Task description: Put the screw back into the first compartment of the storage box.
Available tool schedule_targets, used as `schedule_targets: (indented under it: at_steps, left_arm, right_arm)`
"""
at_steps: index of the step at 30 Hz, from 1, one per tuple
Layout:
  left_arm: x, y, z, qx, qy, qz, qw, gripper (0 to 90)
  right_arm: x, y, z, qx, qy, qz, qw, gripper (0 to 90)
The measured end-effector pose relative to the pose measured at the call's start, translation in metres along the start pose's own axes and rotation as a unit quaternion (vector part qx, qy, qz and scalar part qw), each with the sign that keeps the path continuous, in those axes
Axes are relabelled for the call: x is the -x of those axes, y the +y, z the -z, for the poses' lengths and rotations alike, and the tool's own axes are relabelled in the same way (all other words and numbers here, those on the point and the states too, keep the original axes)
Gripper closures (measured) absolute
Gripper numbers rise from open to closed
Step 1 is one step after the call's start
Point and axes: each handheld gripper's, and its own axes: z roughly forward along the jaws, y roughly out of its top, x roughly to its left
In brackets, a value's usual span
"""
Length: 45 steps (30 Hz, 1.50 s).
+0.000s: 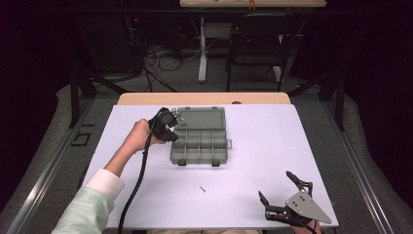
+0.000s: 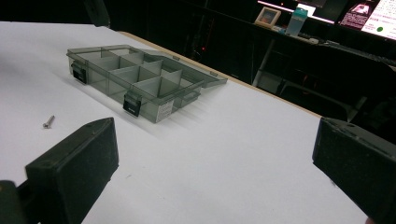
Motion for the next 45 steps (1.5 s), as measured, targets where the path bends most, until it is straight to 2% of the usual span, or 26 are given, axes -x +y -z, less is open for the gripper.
schedule_targets:
  at_steps: [12, 19, 28, 33, 35, 38, 40, 42, 45]
  left_arm:
    - [-0.01, 0.01, -0.008, -0.004, 0.013, 0.014, 0.9998, 87.4]
    - [-0.014, 0.013, -0.018, -0.008, 0.005, 0.029, 0.9995, 87.2]
    - [-0.018, 0.016, -0.031, -0.019, 0.012, 0.037, 0.9991, 87.0]
    - [-0.02, 0.016, -0.034, -0.022, 0.008, 0.043, 0.9988, 86.5]
    - [-0.02, 0.015, -0.034, -0.013, 0.005, 0.046, 0.9988, 81.2]
    - [-0.021, 0.013, -0.033, -0.002, 0.004, 0.054, 0.9986, 65.5]
    - [-0.022, 0.013, -0.03, -0.005, 0.001, 0.054, 0.9985, 57.0]
    - [-0.02, 0.012, -0.028, -0.002, 0.008, 0.055, 0.9985, 45.9]
    - [-0.016, 0.013, -0.023, -0.002, 0.01, 0.05, 0.9987, 36.4]
  right_arm:
    - [0.0, 0.0, 0.0, 0.0, 0.002, 0.001, 1.0, 0.0]
    - [0.0, 0.0, 0.0, 0.0, 0.004, 0.0, 1.0, 0.0]
    - [0.0, 0.0, 0.0, -0.002, 0.004, 0.0, 1.0, 0.0]
    - [0.0, 0.0, 0.0, -0.002, 0.004, 0.0, 1.0, 0.0]
    - [0.0, 0.0, 0.0, -0.002, 0.004, 0.0, 1.0, 0.0]
    - [0.0, 0.0, 0.0, -0.002, 0.004, 0.0, 1.0, 0.0]
    - [0.0, 0.0, 0.0, -0.002, 0.004, 0.0, 1.0, 0.0]
    - [0.0, 0.0, -0.001, -0.001, 0.005, 0.0, 1.0, 0.0]
    - [0.0, 0.0, -0.001, -0.001, 0.004, 0.001, 1.0, 0.0]
